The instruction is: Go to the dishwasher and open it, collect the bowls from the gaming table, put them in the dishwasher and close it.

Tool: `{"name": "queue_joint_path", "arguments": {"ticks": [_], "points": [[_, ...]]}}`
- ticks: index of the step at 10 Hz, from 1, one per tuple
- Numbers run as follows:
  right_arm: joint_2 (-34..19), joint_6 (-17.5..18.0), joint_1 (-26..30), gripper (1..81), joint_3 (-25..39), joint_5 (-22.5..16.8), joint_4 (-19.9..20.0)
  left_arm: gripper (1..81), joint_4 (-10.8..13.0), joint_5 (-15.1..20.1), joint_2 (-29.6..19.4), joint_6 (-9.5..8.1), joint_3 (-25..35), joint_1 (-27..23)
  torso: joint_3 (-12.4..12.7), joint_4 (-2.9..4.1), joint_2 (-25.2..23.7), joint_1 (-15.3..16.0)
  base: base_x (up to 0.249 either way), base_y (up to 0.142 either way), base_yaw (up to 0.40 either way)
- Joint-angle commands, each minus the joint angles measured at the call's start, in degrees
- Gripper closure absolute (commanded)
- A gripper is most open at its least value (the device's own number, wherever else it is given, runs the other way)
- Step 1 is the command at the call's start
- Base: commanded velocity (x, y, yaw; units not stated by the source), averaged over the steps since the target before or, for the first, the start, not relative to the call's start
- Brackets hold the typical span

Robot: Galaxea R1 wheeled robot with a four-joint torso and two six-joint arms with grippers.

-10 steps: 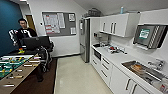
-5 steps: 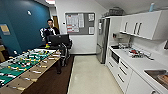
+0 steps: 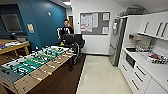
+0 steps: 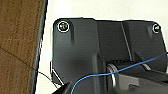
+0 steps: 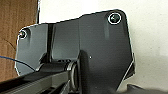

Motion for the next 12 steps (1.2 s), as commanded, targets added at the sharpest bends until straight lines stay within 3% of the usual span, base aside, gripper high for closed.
{"name": "queue_joint_path", "arguments": {"ticks": [1, 12], "points": [[0.07, 0.12, 2.99, 1.0, -0.1, -2.99, 0.21, 1.0, 0.56, 3.08, -0.33, 0.03, 0.0, -3.01, 0.0, 0.0, 0.0, 0.03, 0.0, 0.0, 0.356], [-0.2, 0.03, 3.25, 1.0, -0.1, -2.99, 0.11, 1.0, 0.2, 2.99, -0.59, -0.06, 0.0, -2.48, 0.0, 0.0, 0.0, 0.03, 0.0, 0.0, 0.356]]}}
